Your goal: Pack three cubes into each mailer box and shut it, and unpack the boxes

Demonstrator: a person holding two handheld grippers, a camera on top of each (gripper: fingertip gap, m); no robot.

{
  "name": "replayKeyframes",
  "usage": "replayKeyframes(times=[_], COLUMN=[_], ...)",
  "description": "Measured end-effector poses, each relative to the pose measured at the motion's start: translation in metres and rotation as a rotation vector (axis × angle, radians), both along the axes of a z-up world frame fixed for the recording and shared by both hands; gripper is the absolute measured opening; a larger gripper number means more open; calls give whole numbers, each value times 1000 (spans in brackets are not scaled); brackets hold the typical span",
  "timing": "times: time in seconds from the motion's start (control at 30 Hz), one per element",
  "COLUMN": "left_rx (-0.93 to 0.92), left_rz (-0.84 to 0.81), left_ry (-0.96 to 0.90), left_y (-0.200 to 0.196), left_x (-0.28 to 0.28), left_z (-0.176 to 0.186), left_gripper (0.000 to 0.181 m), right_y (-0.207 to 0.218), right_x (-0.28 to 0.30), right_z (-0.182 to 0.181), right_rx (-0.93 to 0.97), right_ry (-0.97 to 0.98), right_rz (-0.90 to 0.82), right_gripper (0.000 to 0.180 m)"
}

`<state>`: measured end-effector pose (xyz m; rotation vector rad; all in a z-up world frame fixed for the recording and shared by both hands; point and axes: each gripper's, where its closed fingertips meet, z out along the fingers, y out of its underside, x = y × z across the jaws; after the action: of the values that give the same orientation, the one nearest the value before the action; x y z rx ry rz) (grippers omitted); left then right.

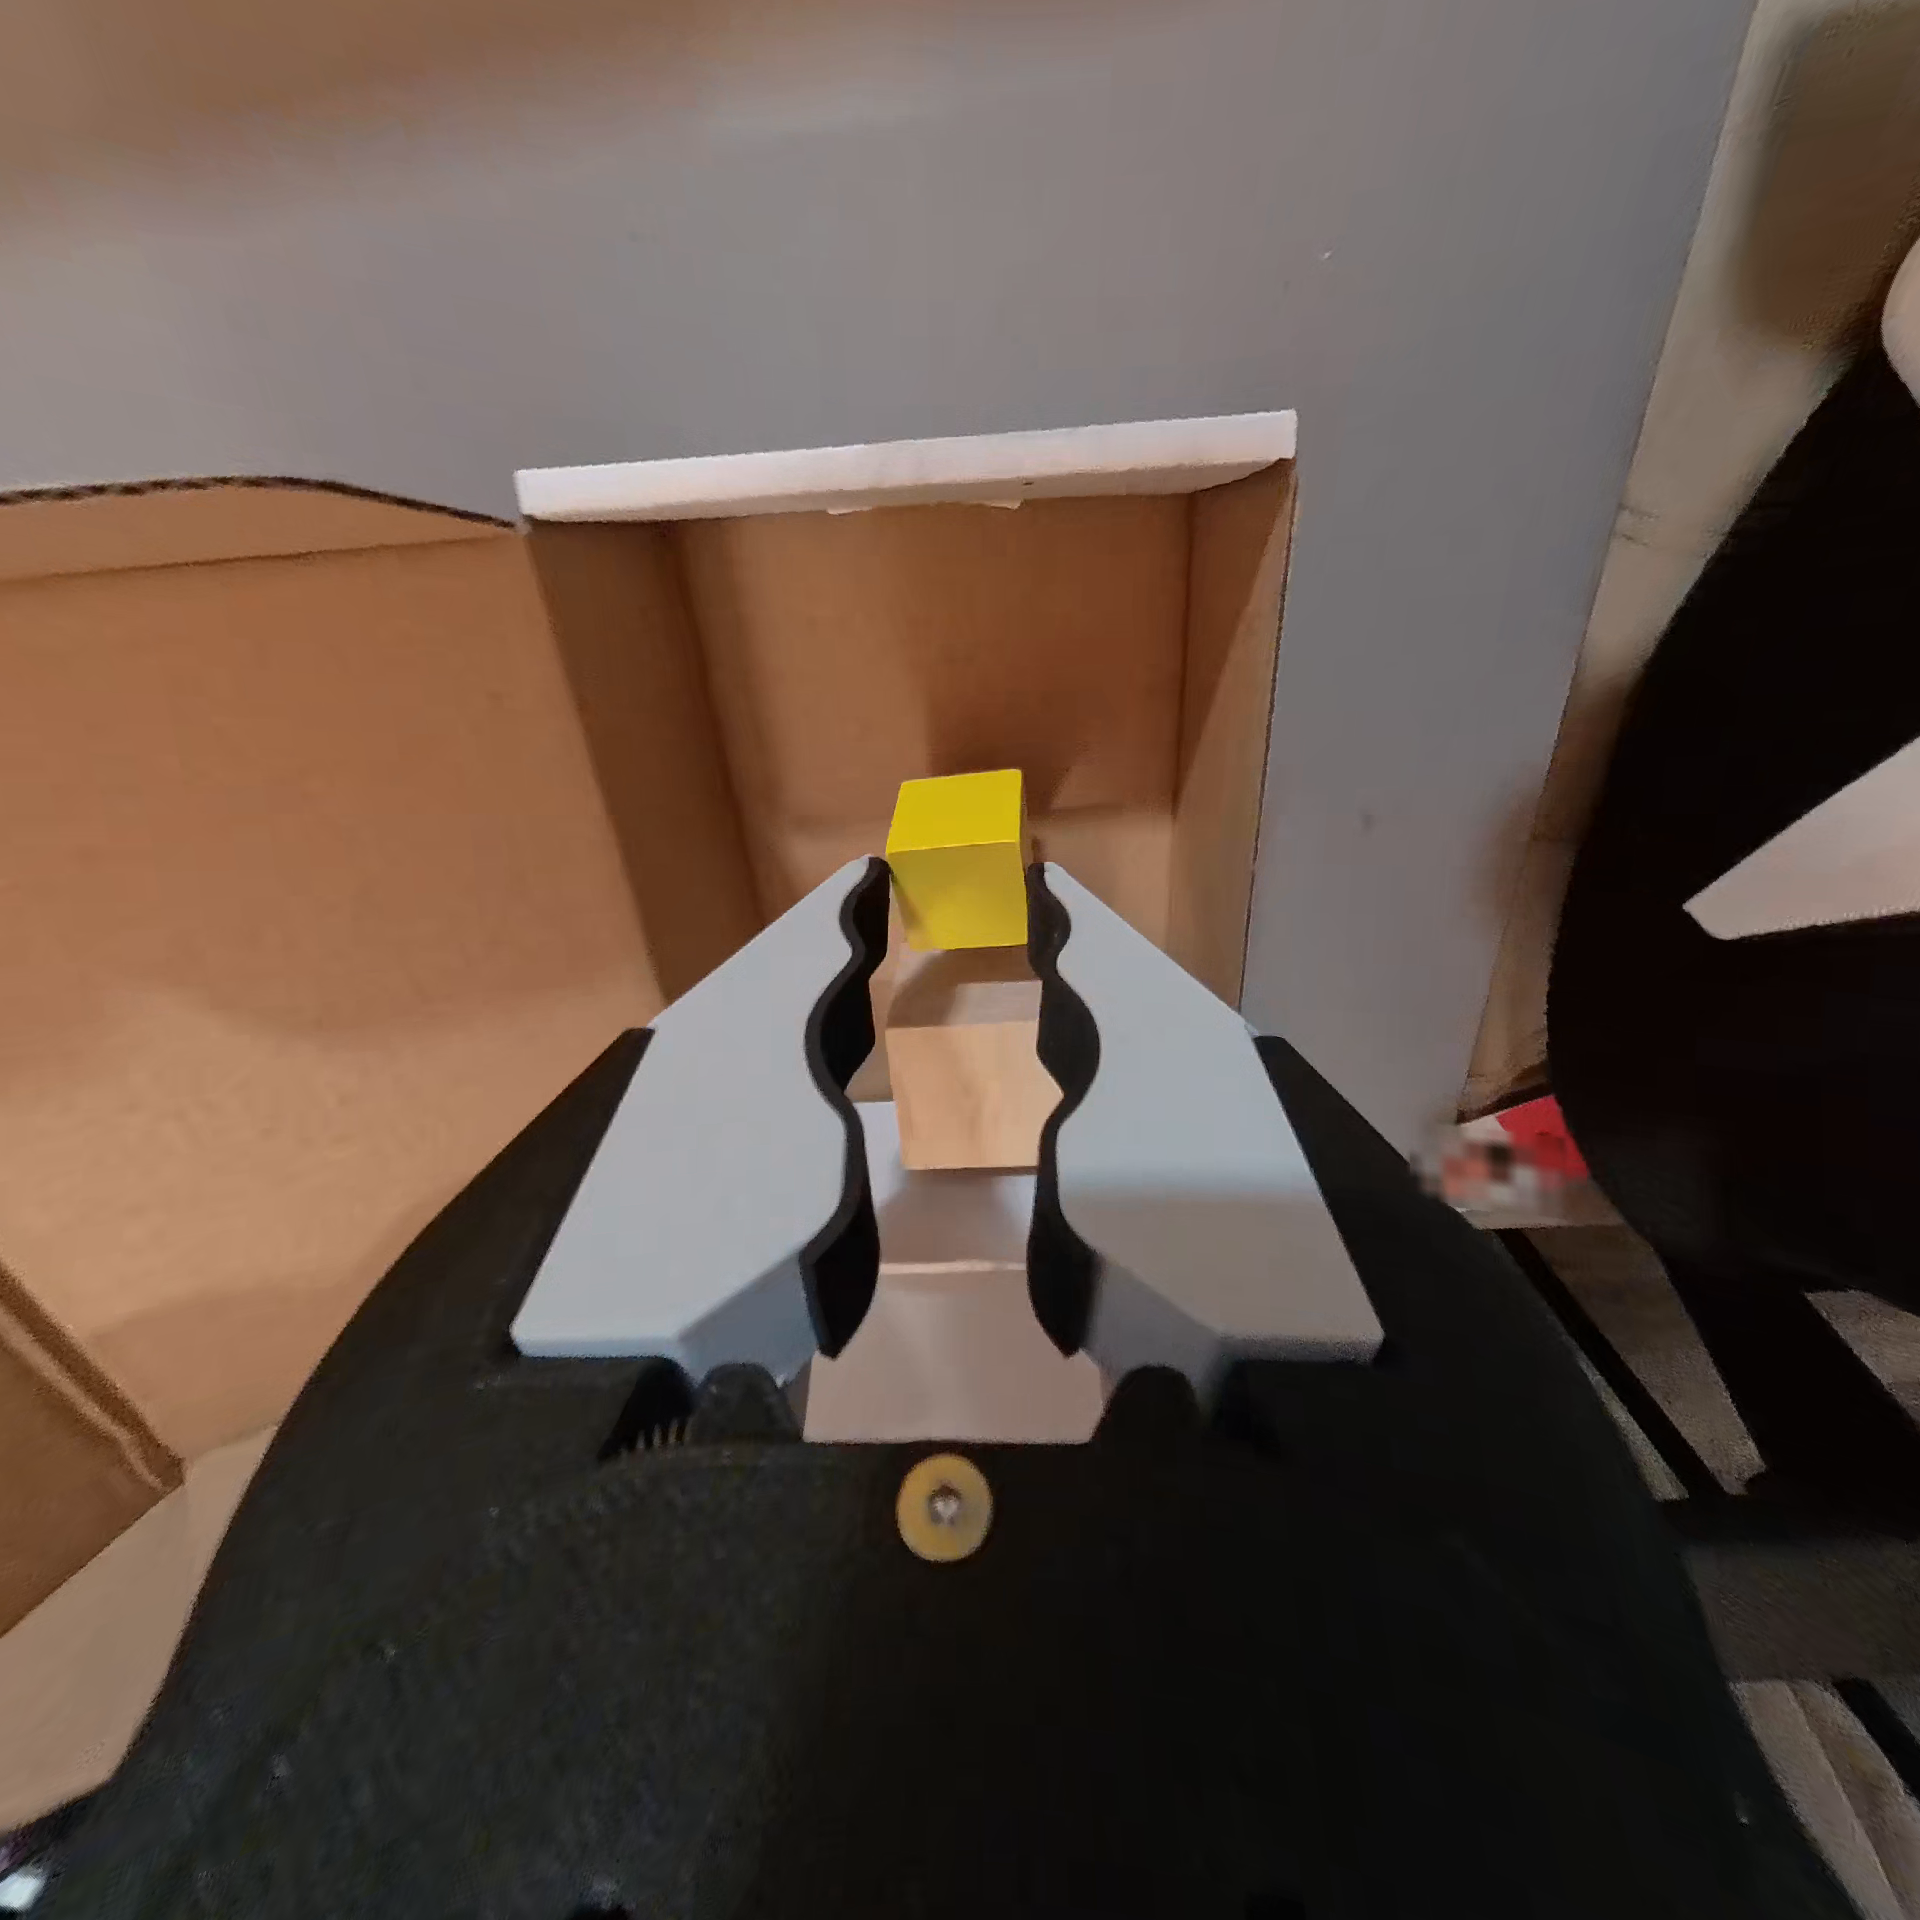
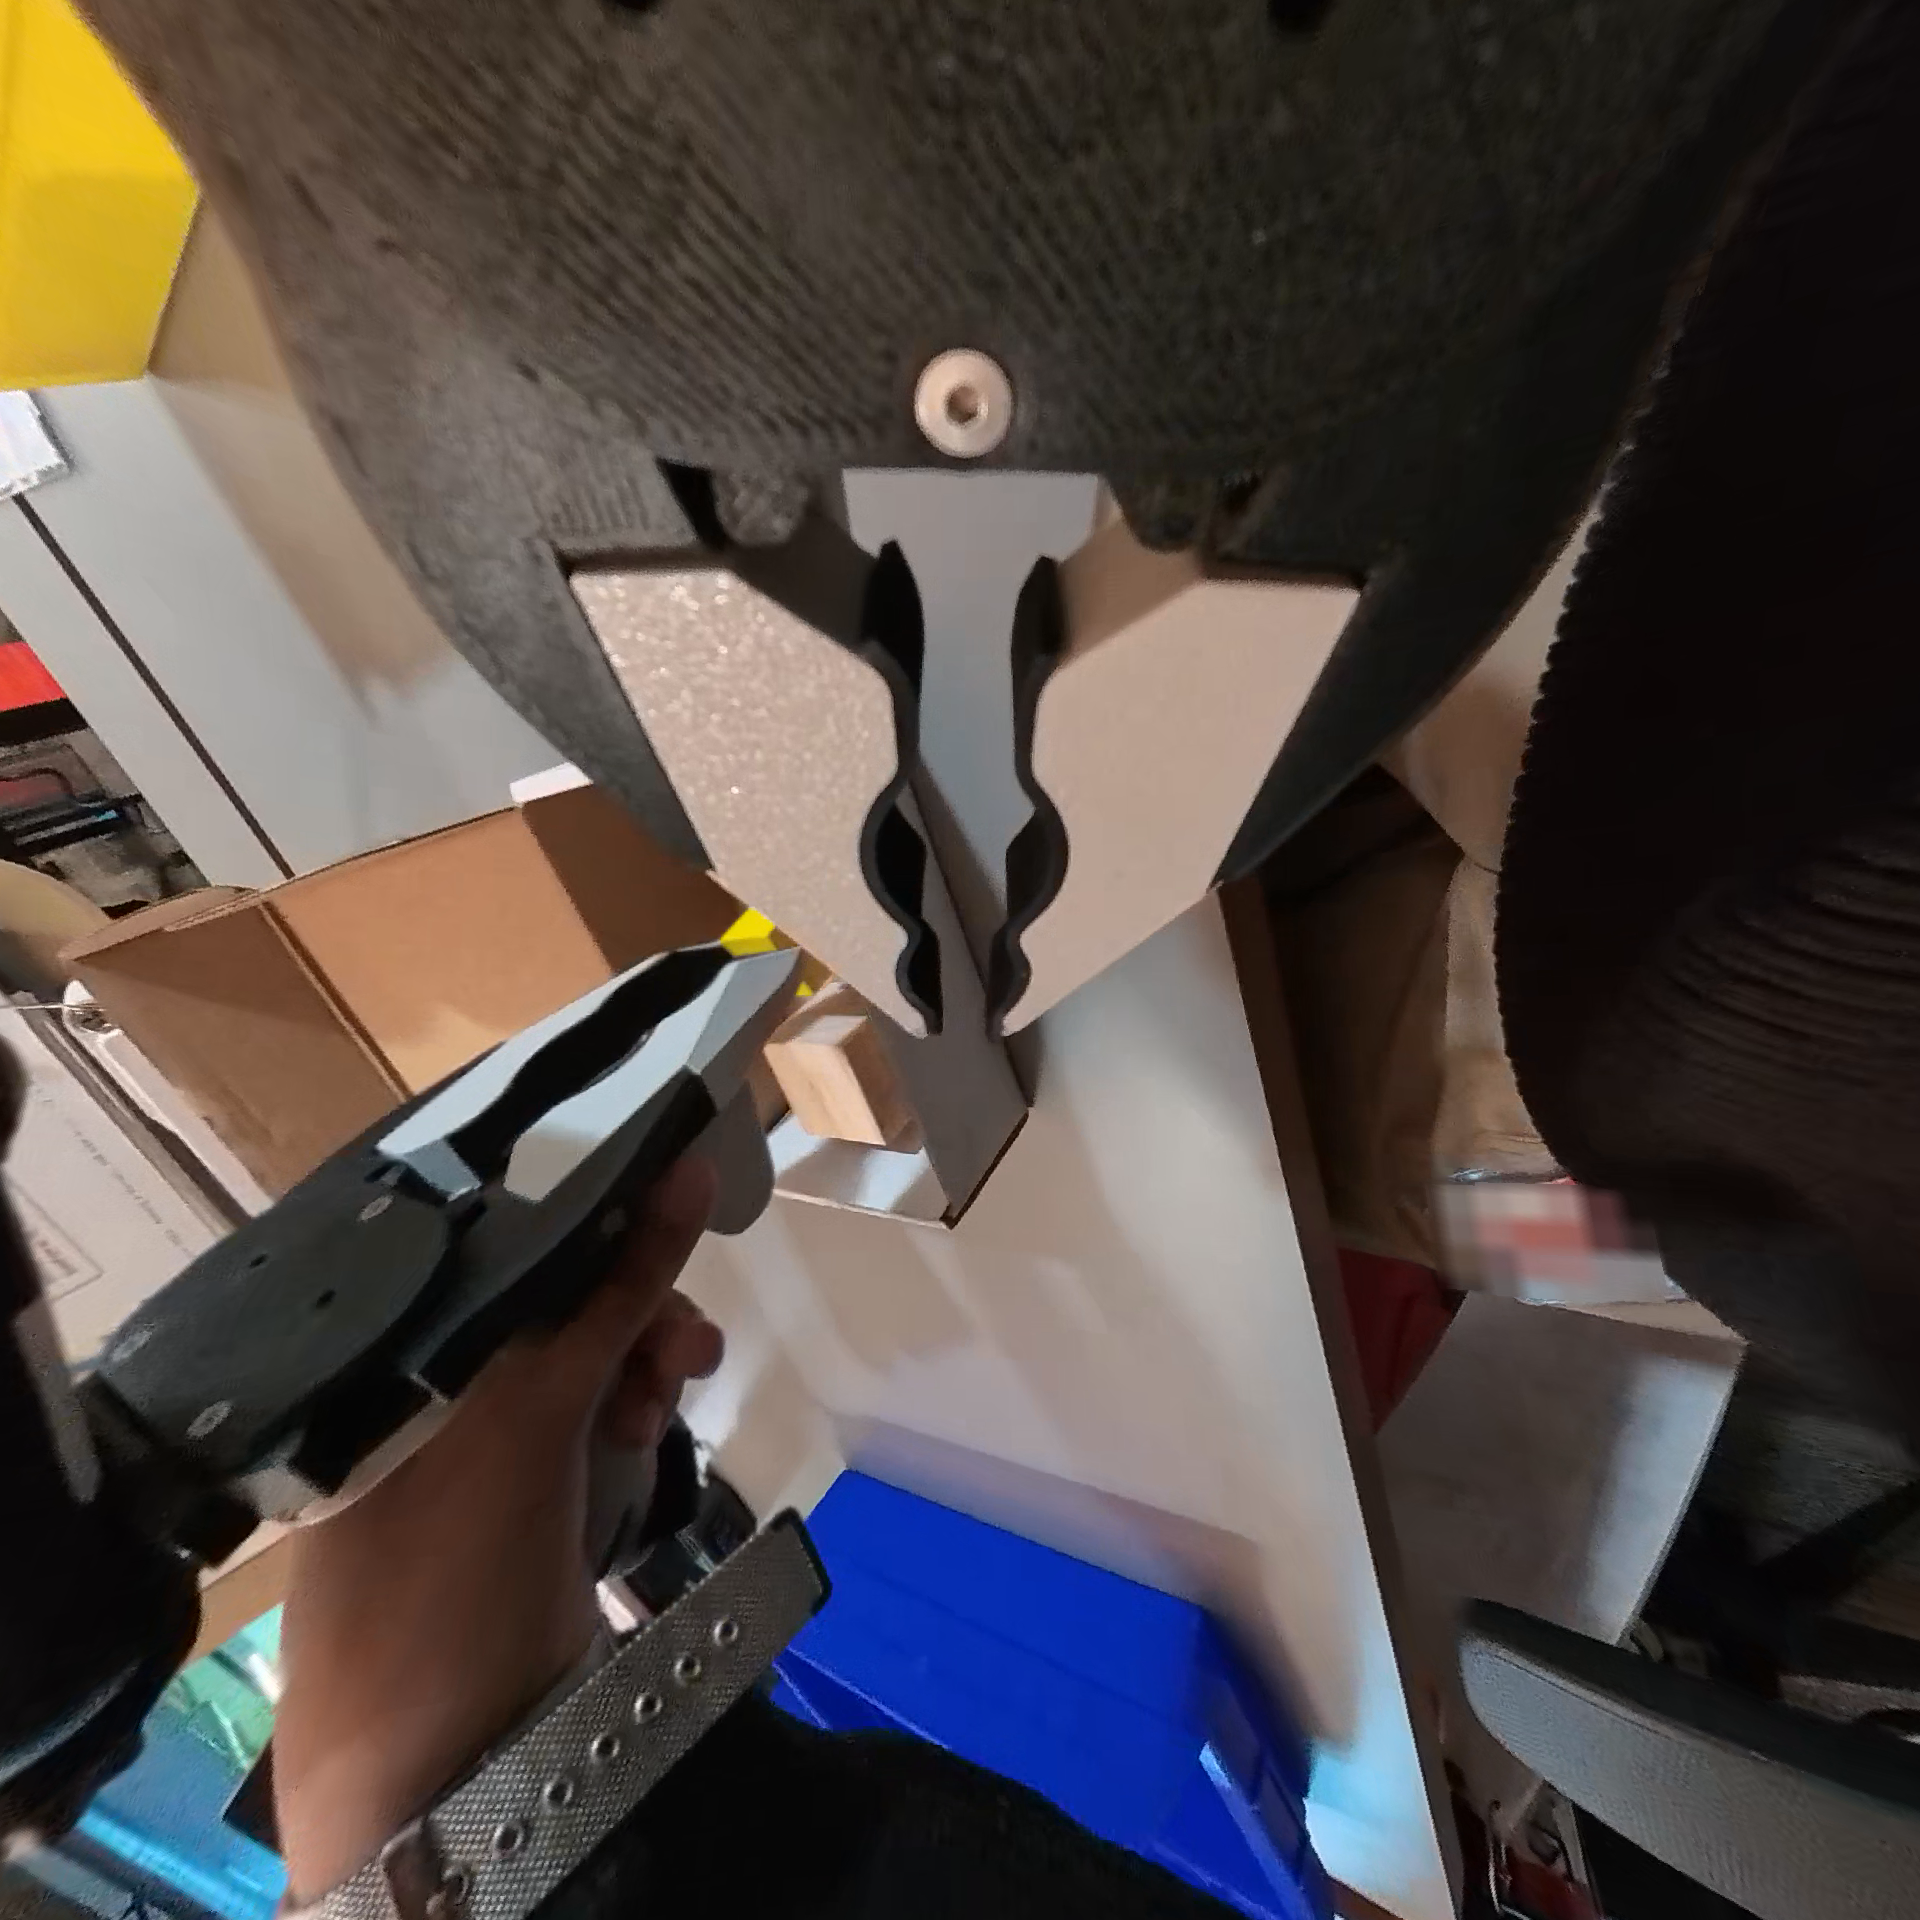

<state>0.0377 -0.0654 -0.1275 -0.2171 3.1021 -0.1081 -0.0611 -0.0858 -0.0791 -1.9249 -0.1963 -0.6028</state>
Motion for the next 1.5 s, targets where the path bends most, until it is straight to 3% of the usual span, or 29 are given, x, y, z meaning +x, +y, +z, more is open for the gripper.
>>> replayKeyframes(times=[0.03, 0.23, 0.43, 0.57, 0.8, 0.97, 1.13, 1.33, 1.43, 1.5], left_rx=[0, -10, -224, -348, -318, -187, -164, -87, -80, -80], left_rz=[-2, 31, 191, 427, 909, 1135, 1325, 1338, 1328, 1303], left_ry=[12, -66, -123, -239, -410, -405, -366, -134, -93, -92], left_y=[0, 3, 28, 99, 286, 382, 436, 442, 434, 429], left_x=[-2, 7, -2, -4, -30, -73, -94, -116, -115, -112], left_z=[-2, 2, 48, 92, 135, 105, 64, 2, -12, -14], left_gripper=[25, 42, 48, 47, 45, 55, 71, 67, 65, 51], right_y=[0, -1, -1, -1, 3, 7, 14, 12, 8, 3], right_x=[-1, 1, 3, 5, 8, 16, 16, 23, 28, 33], right_z=[-1, -2, -5, -6, -9, -11, -11, -17, -15, -15], right_rx=[-3, 0, 12, 26, 67, 73, 80, 26, 35, 38], right_ry=[-2, 18, 61, 95, 246, 283, 286, 206, 196, 189], right_rz=[1, -3, -7, -12, -4, -20, -16, -55, -82, -106], right_gripper=[8, 8, 7, 7, 9, 9, 9, 9, 9, 9])
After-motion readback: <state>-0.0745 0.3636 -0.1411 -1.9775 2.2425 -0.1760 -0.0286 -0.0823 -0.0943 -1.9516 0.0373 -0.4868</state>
